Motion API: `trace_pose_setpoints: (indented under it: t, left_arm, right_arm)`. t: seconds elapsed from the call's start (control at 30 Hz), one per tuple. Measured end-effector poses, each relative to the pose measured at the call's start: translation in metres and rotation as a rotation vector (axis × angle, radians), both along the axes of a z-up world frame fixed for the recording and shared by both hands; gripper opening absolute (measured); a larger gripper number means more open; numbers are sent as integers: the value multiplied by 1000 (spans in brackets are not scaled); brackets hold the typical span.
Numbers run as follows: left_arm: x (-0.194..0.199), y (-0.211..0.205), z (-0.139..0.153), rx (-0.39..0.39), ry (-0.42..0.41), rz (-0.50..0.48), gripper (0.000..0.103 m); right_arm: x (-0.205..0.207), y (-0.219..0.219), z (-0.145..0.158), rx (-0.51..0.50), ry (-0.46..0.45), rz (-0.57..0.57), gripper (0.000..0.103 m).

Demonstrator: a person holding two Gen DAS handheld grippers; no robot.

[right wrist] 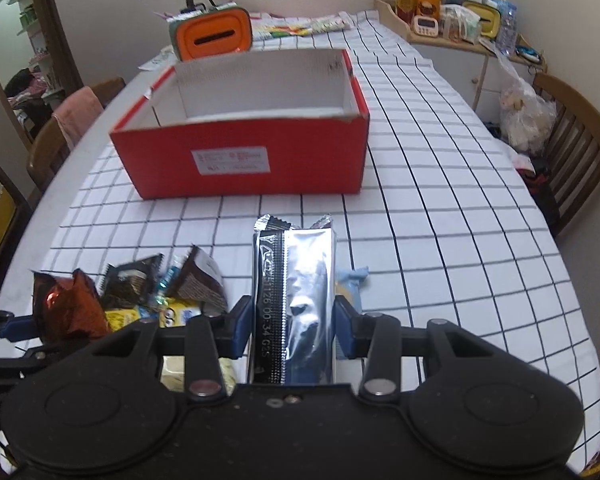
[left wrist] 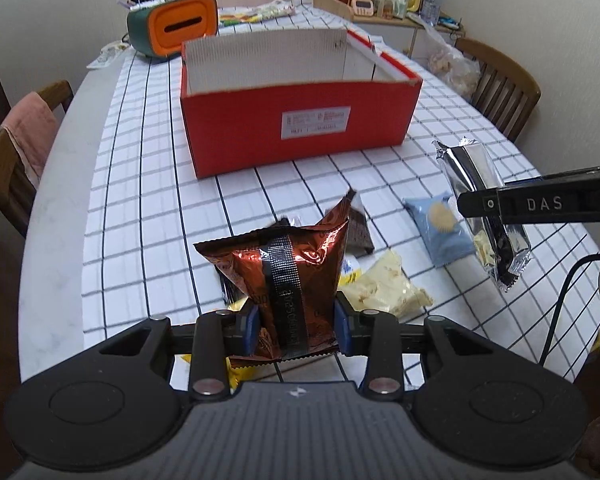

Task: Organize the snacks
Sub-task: 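Grasp the copper-brown bag with left tool while right tool grasps silver foil bar, then lower both held snacks into the red box and open both tools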

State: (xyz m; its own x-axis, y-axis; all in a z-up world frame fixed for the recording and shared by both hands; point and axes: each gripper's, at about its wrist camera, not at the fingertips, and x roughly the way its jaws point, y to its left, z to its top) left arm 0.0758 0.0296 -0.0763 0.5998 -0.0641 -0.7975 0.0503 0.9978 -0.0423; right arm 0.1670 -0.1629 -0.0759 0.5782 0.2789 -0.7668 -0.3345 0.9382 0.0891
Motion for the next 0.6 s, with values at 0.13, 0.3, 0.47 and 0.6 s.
trace_pose_setpoints:
  t: [0.13,0.3,0.47,0.6]
  left_arm:
    - [7,4,15,-1,-18,1,36]
    - [22,9,36,-2,-49,2,36]
    - [46,14,56,-12,-56,2,36]
    - [67,15,70,4,-76,-5,36]
  right_arm:
    - [0,5,16,0,-31,26,42]
    - [10,7,34,19,-55,37,42]
    - [29,11,47,29,-60,41,42]
    - [49,16,57,41,-62,50,42]
